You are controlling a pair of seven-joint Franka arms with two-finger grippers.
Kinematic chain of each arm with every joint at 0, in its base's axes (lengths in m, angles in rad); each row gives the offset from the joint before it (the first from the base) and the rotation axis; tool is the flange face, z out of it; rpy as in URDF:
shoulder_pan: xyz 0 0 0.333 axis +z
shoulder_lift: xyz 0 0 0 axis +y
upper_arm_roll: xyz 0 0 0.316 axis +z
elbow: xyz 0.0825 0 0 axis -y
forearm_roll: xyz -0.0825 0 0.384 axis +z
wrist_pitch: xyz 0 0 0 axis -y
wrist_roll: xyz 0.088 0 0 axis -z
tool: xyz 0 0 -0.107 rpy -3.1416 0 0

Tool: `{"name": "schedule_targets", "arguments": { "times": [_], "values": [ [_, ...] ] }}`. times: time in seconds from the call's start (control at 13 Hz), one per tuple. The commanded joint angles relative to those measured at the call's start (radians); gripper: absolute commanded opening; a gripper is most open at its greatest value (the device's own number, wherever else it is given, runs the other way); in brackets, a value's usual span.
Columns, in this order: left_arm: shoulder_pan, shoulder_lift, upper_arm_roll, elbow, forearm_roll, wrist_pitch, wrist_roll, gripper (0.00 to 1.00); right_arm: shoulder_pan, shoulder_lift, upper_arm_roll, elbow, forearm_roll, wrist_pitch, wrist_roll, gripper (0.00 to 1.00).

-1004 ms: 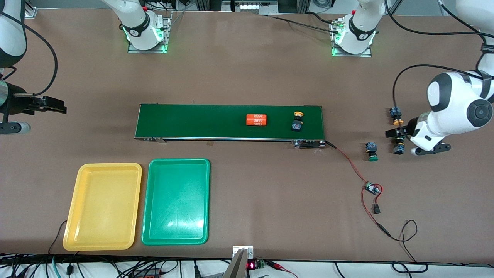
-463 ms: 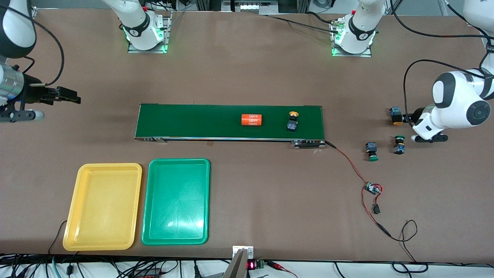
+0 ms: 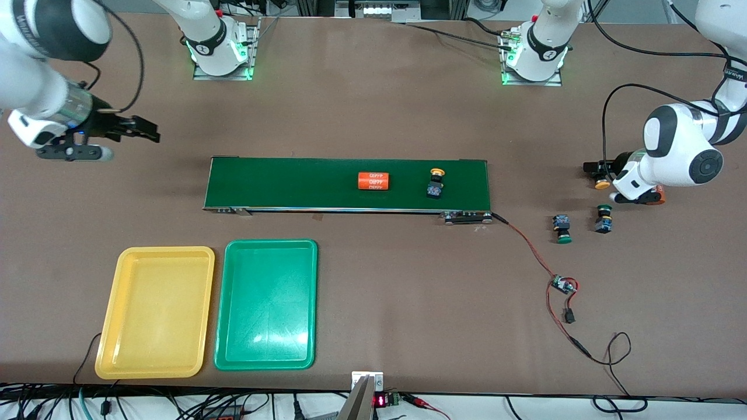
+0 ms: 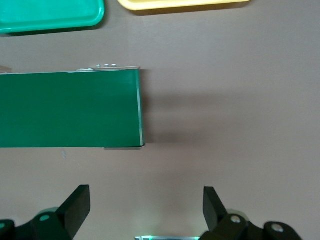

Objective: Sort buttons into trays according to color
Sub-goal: 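Grasp the yellow button with the left gripper while the right gripper approaches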

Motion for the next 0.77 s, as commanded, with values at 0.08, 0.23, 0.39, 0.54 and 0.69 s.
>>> {"name": "schedule_targets", "arguments": {
  "times": [0.08, 0.23, 0.39, 0.54, 0.69],
  "values": [
    [0.019, 0.027, -0.007, -0.005, 0.025, 0.040, 0.014, 1.00, 0.002, -0.027, 0.106, -0.056, -0.026, 0.082, 0.104, 1.00],
    [0.025, 0.050, -0.007, -0.005, 0.027, 0.058, 0.014, 0.99, 0.002, -0.027, 0.149, -0.092, -0.025, 0.131, 0.149, 1.00],
    [0.025, 0.056, -0.007, -0.005, 0.027, 0.058, 0.015, 0.78, 0.040, -0.016, 0.160, -0.107, -0.023, 0.168, 0.153, 1.00],
    [0.025, 0.055, -0.007, -0.005, 0.027, 0.057, 0.015, 0.35, 0.076, 0.001, 0.160, -0.110, -0.023, 0.175, 0.157, 1.00],
    [0.025, 0.052, -0.007, -0.004, 0.027, 0.055, 0.017, 0.08, 0.088, 0.004, 0.161, -0.116, -0.023, 0.175, 0.202, 1.00]
  ]
}}
